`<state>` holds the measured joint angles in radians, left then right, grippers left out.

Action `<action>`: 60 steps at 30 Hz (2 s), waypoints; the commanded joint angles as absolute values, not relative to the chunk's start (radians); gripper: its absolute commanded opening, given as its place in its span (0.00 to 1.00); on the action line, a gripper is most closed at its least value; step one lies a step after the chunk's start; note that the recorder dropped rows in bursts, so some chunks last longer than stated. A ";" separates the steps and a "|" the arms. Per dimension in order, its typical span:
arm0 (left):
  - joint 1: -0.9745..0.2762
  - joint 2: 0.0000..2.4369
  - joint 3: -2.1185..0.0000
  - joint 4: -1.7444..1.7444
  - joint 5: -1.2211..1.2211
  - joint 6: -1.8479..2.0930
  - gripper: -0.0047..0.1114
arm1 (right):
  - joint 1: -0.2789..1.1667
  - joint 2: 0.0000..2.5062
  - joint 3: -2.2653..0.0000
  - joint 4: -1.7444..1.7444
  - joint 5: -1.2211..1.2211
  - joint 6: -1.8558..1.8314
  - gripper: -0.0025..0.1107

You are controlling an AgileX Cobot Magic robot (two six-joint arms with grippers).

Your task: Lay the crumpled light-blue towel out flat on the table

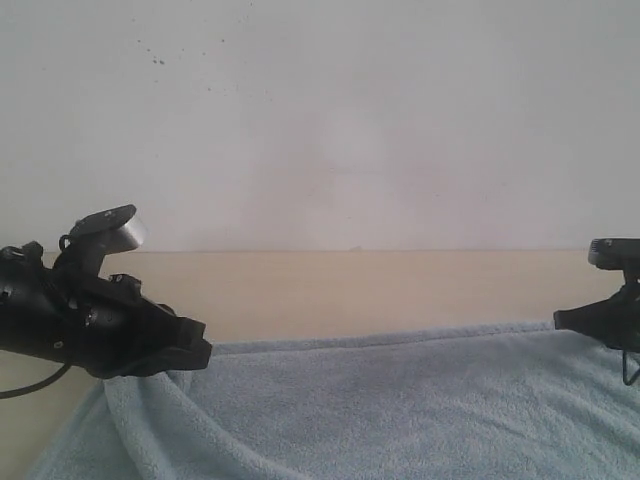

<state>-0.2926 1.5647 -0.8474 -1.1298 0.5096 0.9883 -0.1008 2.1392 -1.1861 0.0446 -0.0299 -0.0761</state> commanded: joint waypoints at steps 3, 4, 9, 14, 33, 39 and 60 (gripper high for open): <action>-0.300 1.559 -0.845 -1.155 0.546 0.996 0.07 | -0.108 2.227 -1.267 0.046 0.020 -0.120 0.02; -0.300 1.559 -0.845 -1.155 0.545 0.996 0.07 | -0.108 2.234 -1.270 0.046 0.020 -0.126 0.02; -0.300 1.559 -0.845 -1.203 0.547 0.996 0.07 | -0.166 2.247 -1.270 0.044 -0.034 -0.142 0.02; -0.300 1.559 -0.845 -1.215 0.547 0.996 0.07 | -0.279 2.276 -1.270 0.044 0.000 -0.140 0.02; -0.362 1.629 -0.882 -1.207 0.549 1.039 0.07 | -0.338 2.157 -1.270 0.044 -0.142 0.101 0.02; -0.385 1.604 -0.918 -1.134 0.472 1.049 0.07 | -0.303 1.987 -1.270 0.044 -0.046 0.221 0.02; -0.065 1.212 -0.636 -0.961 -0.200 0.881 0.07 | 0.242 1.646 -1.096 0.037 0.028 0.024 0.02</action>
